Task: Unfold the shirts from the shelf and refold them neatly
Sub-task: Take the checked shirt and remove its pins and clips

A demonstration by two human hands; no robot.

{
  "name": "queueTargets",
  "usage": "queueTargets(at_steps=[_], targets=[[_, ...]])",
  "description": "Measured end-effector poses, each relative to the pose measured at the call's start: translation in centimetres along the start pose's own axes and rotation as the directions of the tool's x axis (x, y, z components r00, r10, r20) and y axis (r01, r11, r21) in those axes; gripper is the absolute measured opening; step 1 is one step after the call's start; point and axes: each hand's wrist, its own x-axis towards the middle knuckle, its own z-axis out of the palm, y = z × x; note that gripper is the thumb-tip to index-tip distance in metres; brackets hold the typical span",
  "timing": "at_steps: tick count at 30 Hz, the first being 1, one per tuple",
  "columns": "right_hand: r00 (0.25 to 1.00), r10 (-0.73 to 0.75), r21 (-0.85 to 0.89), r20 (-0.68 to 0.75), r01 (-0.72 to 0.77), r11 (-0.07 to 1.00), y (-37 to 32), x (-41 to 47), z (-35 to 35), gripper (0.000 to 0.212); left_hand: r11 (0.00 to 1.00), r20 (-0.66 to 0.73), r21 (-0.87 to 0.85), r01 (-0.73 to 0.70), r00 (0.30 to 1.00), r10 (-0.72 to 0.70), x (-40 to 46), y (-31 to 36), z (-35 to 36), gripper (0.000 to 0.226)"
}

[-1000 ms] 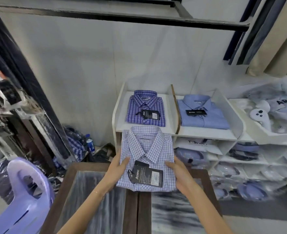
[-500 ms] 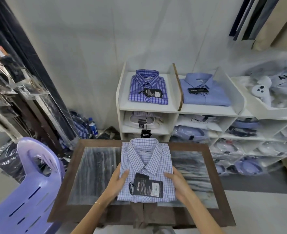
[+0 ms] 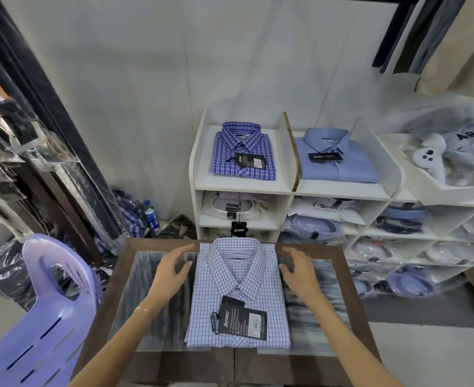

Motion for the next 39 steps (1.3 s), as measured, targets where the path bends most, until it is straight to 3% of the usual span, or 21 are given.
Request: queueTargets(at_steps=[2, 4, 7, 9, 12, 15, 18, 22, 25, 27, 29, 32, 35, 37, 39], targets=[[0.987, -0.071, -0.144, 0.144, 0.092, 0.985, -0.2, 1.5, 0.2, 0.056, 0.991, 0.177, 0.111, -0.080, 0.982, 0.059, 1.9, -0.3, 0.2, 0.048], [0.952, -0.014, -0.217, 0.307, 0.085, 0.972, -0.4, 2.5, 0.5, 0.064, 0.974, 0.317, 0.209, -0.088, 0.948, 0.018, 3.2, -0.8, 0.6, 0.064], [0.913, 0.015, -0.210, 0.407, 0.078, 0.975, -0.2, 3.6, 1.2, 0.045, 0.967, 0.389, 0.252, -0.048, 0.920, -0.055, 4.2, -1.2, 1.7, 0.068], [0.919, -0.043, -0.153, 0.392, 0.111, 0.982, -0.6, 3.8, 1.0, 0.021, 0.967, 0.374, 0.251, -0.041, 0.925, -0.058, 4.4, -0.3, 2.0, 0.064], [0.932, -0.140, 0.083, 0.334, 0.119, 0.989, -1.9, 3.4, -0.4, 0.020, 0.997, 0.348, 0.078, 0.021, 0.936, -0.047, 4.4, 1.4, 1.2, 0.057], [0.928, -0.200, 0.333, 0.315, 0.090, 0.939, -4.5, 2.6, -2.8, 0.017, 0.998, 0.341, -0.053, 0.036, 0.940, -0.016, 4.6, 4.0, -0.3, 0.022], [0.905, -0.309, 0.477, 0.293, 0.142, 0.868, -8.0, 1.9, -6.3, 0.017, 0.988, 0.324, -0.126, -0.092, 0.937, 0.129, 5.1, 8.0, -2.7, 0.032], [0.881, -0.431, 0.516, 0.196, 0.281, 0.809, -12.9, 1.1, -12.3, 0.022, 0.954, 0.198, -0.210, -0.214, 0.946, 0.256, 6.1, 13.1, -7.3, 0.035], [0.829, -0.541, 0.380, 0.140, 0.460, 0.803, -16.4, 0.9, -16.5, 0.022, 0.938, 0.120, -0.163, -0.305, 0.938, 0.326, 6.3, 17.2, -11.8, 0.030], [0.787, -0.611, 0.205, 0.088, 0.586, 0.784, -18.2, 1.4, -18.3, 0.019, 0.928, 0.129, -0.039, -0.371, 0.919, 0.373, 6.3, 19.6, -14.7, 0.027], [0.757, -0.654, 0.044, 0.004, 0.653, 0.756, -20.0, 2.0, -19.8, 0.017, 0.901, 0.143, 0.105, -0.422, 0.903, 0.406, 6.6, 21.5, -17.7, 0.042], [0.721, -0.681, -0.064, -0.128, 0.680, 0.731, -23.2, 2.4, -22.7, 0.021, 0.841, 0.134, 0.188, -0.508, 0.861, 0.490, 6.9, 24.0, -22.2, 0.058], [0.686, -0.712, -0.203, -0.149, 0.683, 0.701, -26.7, 2.3, -26.2, 0.042, 0.830, 0.075, 0.151, -0.536, 0.844, 0.531, 6.4, 27.1, -26.3, 0.018], [0.659, -0.748, -0.190, -0.083, 0.726, 0.661, -29.1, 2.0, -28.3, 0.051, 0.825, -0.008, 0.124, -0.551, 0.831, 0.556, 5.9, 29.3, -28.8, 0.014], [0.636, -0.764, -0.088, -0.108, 0.760, 0.644, -31.3, 1.4, -30.2, 0.053, 0.827, -0.112, 0.078, -0.557, 0.819, 0.563, 5.8, 31.1, -31.2, 0.012]])
